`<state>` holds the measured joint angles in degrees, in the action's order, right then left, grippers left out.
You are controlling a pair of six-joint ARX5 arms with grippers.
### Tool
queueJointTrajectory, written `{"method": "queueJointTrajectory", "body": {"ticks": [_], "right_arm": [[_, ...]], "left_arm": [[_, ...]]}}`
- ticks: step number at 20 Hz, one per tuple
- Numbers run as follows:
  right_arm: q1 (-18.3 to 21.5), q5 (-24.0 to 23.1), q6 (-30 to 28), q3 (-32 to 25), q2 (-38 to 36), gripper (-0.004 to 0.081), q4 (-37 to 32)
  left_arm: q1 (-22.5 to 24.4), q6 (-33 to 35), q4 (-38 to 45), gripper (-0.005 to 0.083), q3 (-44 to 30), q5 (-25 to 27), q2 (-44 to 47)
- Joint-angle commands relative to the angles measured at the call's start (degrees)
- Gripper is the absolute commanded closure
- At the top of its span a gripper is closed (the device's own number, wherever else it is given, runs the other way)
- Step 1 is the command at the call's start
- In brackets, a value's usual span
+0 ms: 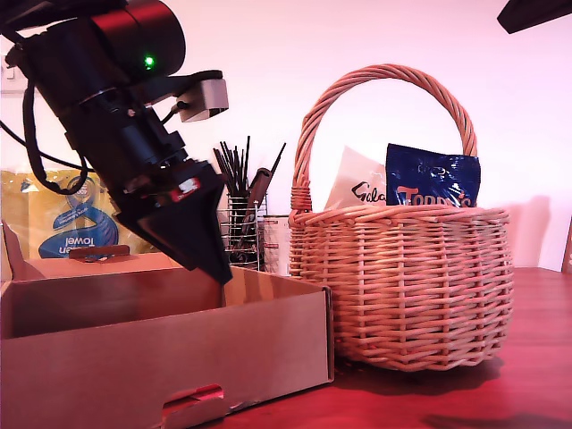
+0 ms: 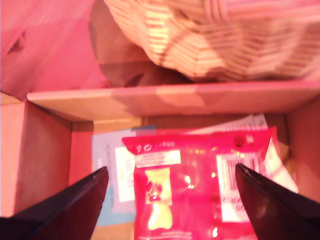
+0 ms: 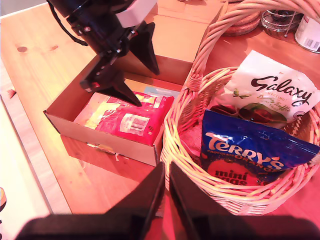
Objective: Move the bags of Easter eggs from the cardboard box on the left into the woven basket on the right side.
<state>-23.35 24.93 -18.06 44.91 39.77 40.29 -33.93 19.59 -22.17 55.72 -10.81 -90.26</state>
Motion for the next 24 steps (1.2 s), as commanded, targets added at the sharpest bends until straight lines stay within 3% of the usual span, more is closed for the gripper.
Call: {"method": "queueJointTrajectory", "body": {"ticks": [1, 4, 9, 13, 24], "right_arm": [[-0.3, 0.1, -0.2, 1.0, -0.2, 0.0783, -0.4], [-0.3, 0.0, -0.2, 1.0, -0.2, 0.0783, -0.4], [-0.3, 0.0, -0.2, 1.0, -0.2, 0.0783, -0.3], [-0.3, 0.0, -0.2, 1.0, -0.2, 0.0783, -0.4], [-0.3, 0.0, -0.4, 1.0, -0.2, 0.0783, -0.4]], "left_arm": [[-0.1, -0.8, 1.0, 0.0026, -0.9, -0.7, -0.4], [-0.3, -7.0, 1.0, 0.0026, -0.9, -3.5, -0.4], [-1.0, -8.2, 0.0, 0.0020, -0.9, -3.3, -0.4], [-1.3, -7.9, -4.0, 0.0003, -0.9, -0.6, -0.9], [-2.9, -4.2, -2.4, 0.0003, -0.9, 2.1, -10.6]]}}
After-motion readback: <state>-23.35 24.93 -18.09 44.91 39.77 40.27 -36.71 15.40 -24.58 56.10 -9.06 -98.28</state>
